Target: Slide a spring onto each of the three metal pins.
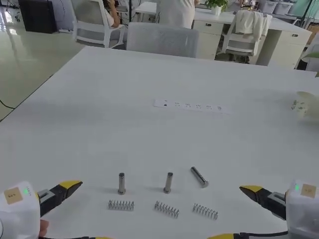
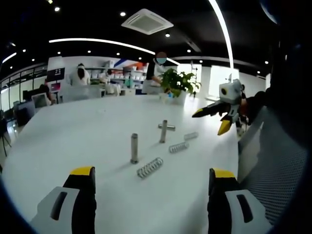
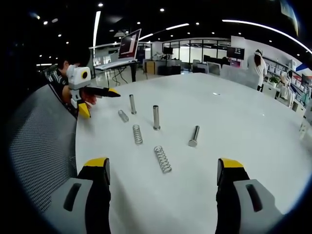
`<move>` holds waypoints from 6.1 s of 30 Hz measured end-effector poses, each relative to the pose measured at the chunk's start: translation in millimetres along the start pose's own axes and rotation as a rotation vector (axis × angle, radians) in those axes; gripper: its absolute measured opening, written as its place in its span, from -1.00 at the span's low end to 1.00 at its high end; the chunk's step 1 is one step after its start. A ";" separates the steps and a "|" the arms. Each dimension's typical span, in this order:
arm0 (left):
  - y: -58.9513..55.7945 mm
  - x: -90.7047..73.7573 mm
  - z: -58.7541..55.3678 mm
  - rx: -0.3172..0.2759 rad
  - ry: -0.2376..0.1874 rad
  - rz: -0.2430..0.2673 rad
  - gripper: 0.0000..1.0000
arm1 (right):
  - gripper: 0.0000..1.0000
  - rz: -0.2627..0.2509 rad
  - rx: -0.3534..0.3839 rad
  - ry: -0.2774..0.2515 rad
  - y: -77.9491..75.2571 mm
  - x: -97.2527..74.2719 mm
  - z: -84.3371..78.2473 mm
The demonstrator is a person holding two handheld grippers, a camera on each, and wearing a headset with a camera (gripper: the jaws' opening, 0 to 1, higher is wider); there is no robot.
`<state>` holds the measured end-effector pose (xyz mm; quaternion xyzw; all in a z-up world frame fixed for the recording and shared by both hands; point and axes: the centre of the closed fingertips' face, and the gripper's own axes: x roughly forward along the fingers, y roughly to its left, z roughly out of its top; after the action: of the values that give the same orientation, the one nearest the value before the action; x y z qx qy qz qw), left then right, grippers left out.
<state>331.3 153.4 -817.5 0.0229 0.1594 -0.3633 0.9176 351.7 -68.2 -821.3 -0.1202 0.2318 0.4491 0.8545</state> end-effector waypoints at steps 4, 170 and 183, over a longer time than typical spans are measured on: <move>-0.4 0.8 0.1 0.000 0.001 -0.003 0.87 | 0.82 0.003 0.002 -0.001 0.4 0.3 0.5; -4.1 -10.8 15.8 0.020 -0.035 0.022 0.75 | -0.90 -0.170 0.133 0.322 -59.2 58.3 35.4; -8.2 -8.8 16.8 0.026 -0.031 0.011 0.75 | -0.89 -0.176 0.157 0.292 -57.3 48.4 31.3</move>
<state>324.4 150.5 -798.3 0.0301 0.1402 -0.3607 0.9216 431.6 -53.3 -818.7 -0.1370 0.3760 0.3308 0.8547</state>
